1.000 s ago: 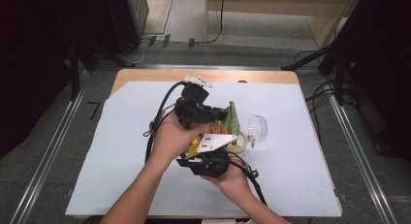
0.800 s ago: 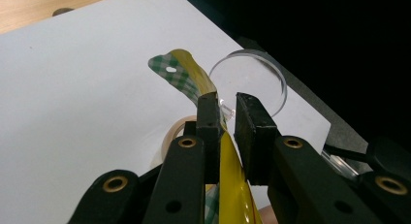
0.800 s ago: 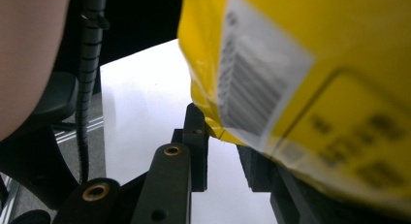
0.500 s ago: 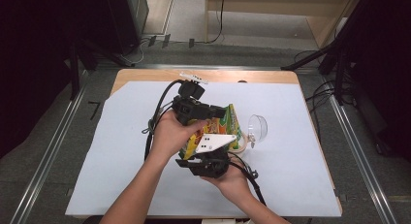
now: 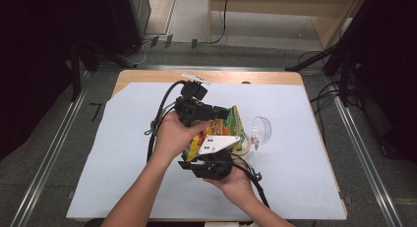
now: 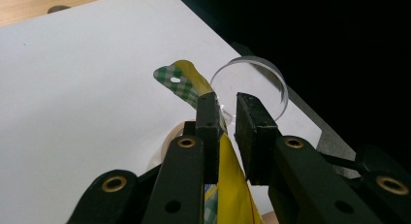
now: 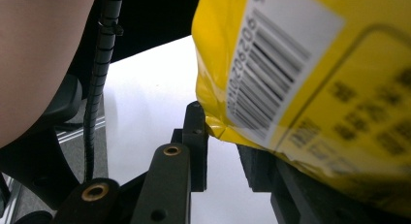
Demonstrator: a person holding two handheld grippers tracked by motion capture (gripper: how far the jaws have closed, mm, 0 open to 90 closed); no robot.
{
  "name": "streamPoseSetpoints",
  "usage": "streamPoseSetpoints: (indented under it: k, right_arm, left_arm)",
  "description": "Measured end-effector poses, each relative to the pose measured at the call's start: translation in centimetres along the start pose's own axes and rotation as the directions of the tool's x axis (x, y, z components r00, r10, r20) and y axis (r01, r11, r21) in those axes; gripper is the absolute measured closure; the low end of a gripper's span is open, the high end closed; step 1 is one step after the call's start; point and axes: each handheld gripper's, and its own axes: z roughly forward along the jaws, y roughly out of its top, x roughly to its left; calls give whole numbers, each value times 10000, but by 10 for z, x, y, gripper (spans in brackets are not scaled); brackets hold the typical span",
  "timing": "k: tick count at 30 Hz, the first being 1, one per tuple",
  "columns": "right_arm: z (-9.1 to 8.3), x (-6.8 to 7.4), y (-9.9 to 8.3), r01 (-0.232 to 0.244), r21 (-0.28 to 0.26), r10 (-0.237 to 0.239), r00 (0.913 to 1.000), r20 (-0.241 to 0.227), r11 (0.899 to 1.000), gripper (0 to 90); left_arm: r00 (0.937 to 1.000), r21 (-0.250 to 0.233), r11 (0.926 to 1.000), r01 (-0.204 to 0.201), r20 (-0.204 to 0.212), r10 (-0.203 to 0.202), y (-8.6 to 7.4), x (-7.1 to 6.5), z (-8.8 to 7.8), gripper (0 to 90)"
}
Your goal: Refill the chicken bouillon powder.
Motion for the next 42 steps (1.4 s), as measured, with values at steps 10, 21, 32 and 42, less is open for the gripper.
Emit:
streamPoseSetpoints:
  k: [10, 21, 32, 42]
  right_arm:
    - [1, -1, 0, 26, 31, -26, 10000, 55, 10000, 758]
    - [1, 0, 0, 103, 61, -104, 9999, 84, 9999, 758]
    - [0, 0, 0, 124, 34, -125, 9999, 115, 9999, 759]
    - [0, 0, 1, 84, 73, -85, 9999, 77, 9999, 759]
  left_arm:
    - [10000, -3, 10000, -69, -43, 69, 1, -1, 0, 803]
    - [9999, 59, 9999, -118, -19, 118, 0, -1, 0, 802]
    - [9999, 8, 9999, -110, -23, 110, 0, -2, 0, 800]
    - [9999, 12, 9999, -132, -13, 132, 0, -3, 0, 796]
